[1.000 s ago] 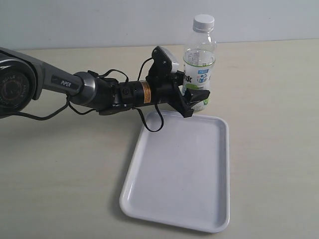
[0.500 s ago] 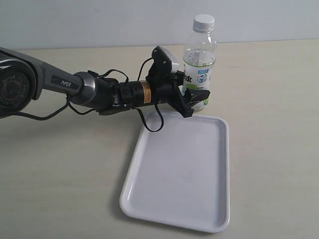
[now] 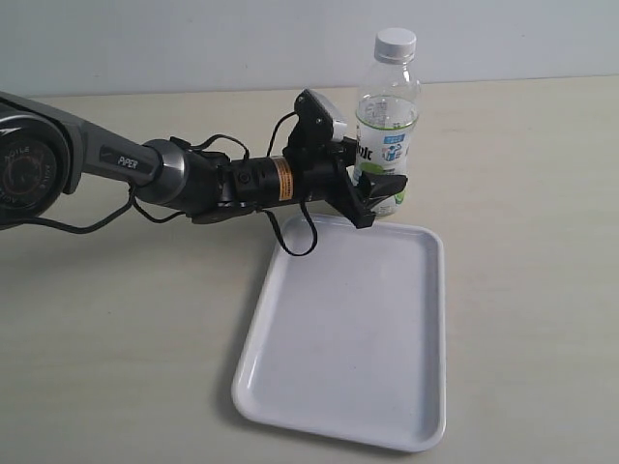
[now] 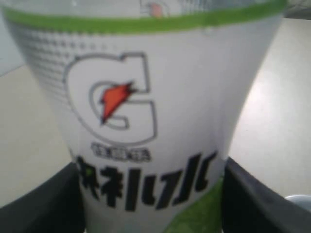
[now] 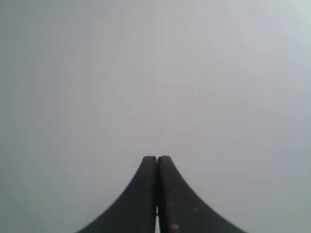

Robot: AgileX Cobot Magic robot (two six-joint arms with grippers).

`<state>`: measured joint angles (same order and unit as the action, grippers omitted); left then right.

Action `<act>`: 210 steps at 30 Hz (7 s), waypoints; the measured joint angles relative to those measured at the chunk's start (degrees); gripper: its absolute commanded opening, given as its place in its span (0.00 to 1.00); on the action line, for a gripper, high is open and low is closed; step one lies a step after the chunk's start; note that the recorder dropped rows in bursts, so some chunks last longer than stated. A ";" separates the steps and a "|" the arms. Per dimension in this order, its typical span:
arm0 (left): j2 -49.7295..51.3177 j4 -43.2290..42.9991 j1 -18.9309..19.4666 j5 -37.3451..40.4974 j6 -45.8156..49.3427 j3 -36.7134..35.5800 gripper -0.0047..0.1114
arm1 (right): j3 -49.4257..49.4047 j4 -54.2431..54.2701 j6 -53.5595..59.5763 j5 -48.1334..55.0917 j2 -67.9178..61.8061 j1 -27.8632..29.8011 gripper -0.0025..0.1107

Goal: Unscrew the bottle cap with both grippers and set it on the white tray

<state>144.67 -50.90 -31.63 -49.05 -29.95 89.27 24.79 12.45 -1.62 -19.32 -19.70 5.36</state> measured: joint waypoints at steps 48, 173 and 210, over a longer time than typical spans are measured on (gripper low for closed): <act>0.08 -0.22 0.00 -0.22 0.00 0.00 0.04 | 58.88 -27.89 -9.80 29.63 -75.61 5.39 0.02; 0.12 -1.12 0.00 -0.44 0.00 0.12 0.04 | 89.61 0.92 20.33 89.71 -94.39 -15.25 0.54; 0.12 -1.12 0.00 -0.44 0.00 0.12 0.04 | 89.61 -1.61 18.00 89.71 -96.10 -15.25 0.59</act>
<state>144.79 -52.02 -31.63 -49.49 -29.95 89.39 114.41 10.84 16.38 70.39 -115.80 -9.89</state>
